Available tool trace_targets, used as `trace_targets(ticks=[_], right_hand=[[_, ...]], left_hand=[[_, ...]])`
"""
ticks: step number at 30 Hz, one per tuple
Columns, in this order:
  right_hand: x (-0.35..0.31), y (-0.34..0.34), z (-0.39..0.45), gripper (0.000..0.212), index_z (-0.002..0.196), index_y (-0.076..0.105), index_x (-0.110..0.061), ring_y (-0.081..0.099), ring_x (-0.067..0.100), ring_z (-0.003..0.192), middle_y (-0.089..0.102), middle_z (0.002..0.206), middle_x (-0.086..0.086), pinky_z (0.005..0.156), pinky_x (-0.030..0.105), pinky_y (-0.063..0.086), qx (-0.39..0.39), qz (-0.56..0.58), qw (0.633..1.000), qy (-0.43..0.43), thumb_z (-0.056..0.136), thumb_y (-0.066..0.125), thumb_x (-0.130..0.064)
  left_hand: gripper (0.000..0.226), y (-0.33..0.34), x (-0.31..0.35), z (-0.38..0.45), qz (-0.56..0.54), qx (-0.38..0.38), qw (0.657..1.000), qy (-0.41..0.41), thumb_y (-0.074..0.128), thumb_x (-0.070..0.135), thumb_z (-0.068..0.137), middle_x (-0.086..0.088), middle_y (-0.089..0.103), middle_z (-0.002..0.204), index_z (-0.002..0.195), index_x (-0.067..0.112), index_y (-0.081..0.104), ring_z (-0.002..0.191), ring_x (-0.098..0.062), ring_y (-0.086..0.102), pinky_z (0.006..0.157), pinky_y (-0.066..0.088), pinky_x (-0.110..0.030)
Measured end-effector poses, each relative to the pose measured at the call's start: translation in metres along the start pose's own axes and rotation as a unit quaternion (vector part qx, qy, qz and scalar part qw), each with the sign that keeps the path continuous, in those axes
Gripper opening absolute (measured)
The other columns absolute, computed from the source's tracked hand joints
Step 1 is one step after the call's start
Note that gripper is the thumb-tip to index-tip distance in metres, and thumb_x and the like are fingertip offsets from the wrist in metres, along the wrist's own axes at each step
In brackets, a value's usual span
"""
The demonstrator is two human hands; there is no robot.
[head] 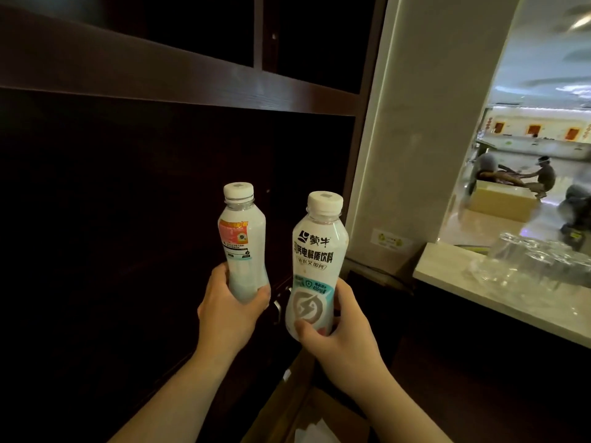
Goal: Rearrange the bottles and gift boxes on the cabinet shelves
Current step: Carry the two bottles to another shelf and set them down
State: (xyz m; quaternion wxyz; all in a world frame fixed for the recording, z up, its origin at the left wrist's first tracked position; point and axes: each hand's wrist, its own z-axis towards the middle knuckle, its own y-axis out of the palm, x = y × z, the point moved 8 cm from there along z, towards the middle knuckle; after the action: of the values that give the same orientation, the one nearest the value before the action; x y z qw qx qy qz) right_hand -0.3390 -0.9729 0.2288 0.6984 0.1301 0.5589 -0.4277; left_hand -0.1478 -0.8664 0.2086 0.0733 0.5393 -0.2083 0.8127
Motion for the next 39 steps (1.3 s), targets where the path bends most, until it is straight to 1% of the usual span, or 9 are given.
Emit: trace_targets(ticks=[9,12,15,18,21,27,32,35,39], right_hand=[[0.058,0.051,0.095,0.066,0.113,0.042,-0.074,0.068,0.0,0.108,0.067,0.118,-0.021,0.081,0.021,0.059,-0.063,0.023,0.998,0.003,0.068,0.077,-0.04],[0.088,0.074,0.129,0.07,0.111,0.039,-0.078,0.067,-0.001,0.108,0.067,0.117,-0.021,0.081,0.022,0.059,-0.096,0.027,0.995,0.007,0.068,0.079,-0.039],[0.118,0.096,0.169,0.073,0.119,0.041,-0.069,0.066,-0.004,0.108,0.066,0.117,-0.023,0.079,0.014,0.056,-0.138,0.036,0.99,0.002,0.074,0.082,-0.029],[0.151,0.119,0.206,0.073,0.133,0.044,-0.05,0.066,-0.001,0.111,0.064,0.124,-0.017,0.085,0.021,0.058,-0.177,0.056,0.983,0.006,0.075,0.081,-0.03],[0.178,0.132,0.24,0.067,0.122,0.044,-0.061,0.066,-0.001,0.109,0.065,0.121,-0.015,0.083,0.018,0.056,-0.193,0.061,0.979,0.002,0.069,0.078,-0.039],[0.237,0.174,0.302,0.072,0.13,0.044,-0.049,0.065,-0.004,0.107,0.064,0.125,-0.01,0.083,0.014,0.054,-0.244,0.052,0.968,-0.008,0.078,0.082,-0.017],[0.261,0.205,0.323,0.075,0.135,0.042,-0.043,0.066,0.003,0.111,0.064,0.127,-0.006,0.092,0.027,0.057,-0.265,0.055,0.962,-0.02,0.078,0.081,-0.015],[0.27,0.218,0.325,0.075,0.138,0.042,-0.039,0.065,0.001,0.11,0.063,0.128,-0.006,0.087,0.018,0.055,-0.28,0.057,0.958,-0.024,0.079,0.082,-0.015],[0.28,0.23,0.323,0.073,0.134,0.042,-0.041,0.065,-0.004,0.108,0.063,0.127,-0.006,0.083,0.012,0.053,-0.297,0.062,0.953,-0.019,0.08,0.082,-0.014]], left_hand=[[0.083,0.001,-0.063,0.077,0.049,0.066,0.996,-0.025,0.078,0.052,0.065,0.007,0.061,0.116,0.136,0.025,0.045,0.104,-0.017,0.063,0.09,0.055,-0.048],[0.078,0.0,-0.092,0.101,0.075,0.097,0.991,-0.045,0.082,0.046,0.07,0.013,0.058,0.113,0.135,0.028,0.044,0.101,-0.014,0.062,0.082,0.055,-0.037],[0.072,0.0,-0.119,0.124,0.086,0.147,0.983,-0.074,0.083,0.044,0.069,0.026,0.051,0.101,0.128,0.038,0.043,0.092,-0.003,0.057,0.065,0.043,-0.019],[0.072,0.004,-0.147,0.147,0.098,0.191,0.972,-0.096,0.084,0.043,0.068,0.028,0.048,0.099,0.126,0.04,0.042,0.085,0.005,0.053,0.062,0.04,-0.016],[0.069,0.017,-0.167,0.171,0.102,0.213,0.967,-0.094,0.085,0.037,0.07,0.023,0.051,0.103,0.126,0.034,0.044,0.087,0.006,0.054,0.063,0.041,-0.015],[0.061,0.043,-0.215,0.206,0.077,0.246,0.961,-0.103,0.084,0.031,0.075,0.008,0.059,0.114,0.119,0.038,0.042,0.093,0.001,0.061,0.062,0.045,-0.007],[0.06,0.049,-0.248,0.213,0.084,0.257,0.957,-0.106,0.083,0.031,0.076,0.005,0.061,0.116,0.119,0.04,0.041,0.096,0.001,0.06,0.069,0.045,-0.016],[0.06,0.05,-0.261,0.213,0.09,0.258,0.956,-0.107,0.083,0.03,0.076,0.004,0.061,0.117,0.122,0.037,0.044,0.096,0.003,0.059,0.07,0.043,-0.015],[0.063,0.049,-0.273,0.212,0.096,0.266,0.953,-0.11,0.083,0.031,0.076,0.004,0.06,0.118,0.128,0.029,0.047,0.099,-0.006,0.06,0.071,0.044,-0.018]])
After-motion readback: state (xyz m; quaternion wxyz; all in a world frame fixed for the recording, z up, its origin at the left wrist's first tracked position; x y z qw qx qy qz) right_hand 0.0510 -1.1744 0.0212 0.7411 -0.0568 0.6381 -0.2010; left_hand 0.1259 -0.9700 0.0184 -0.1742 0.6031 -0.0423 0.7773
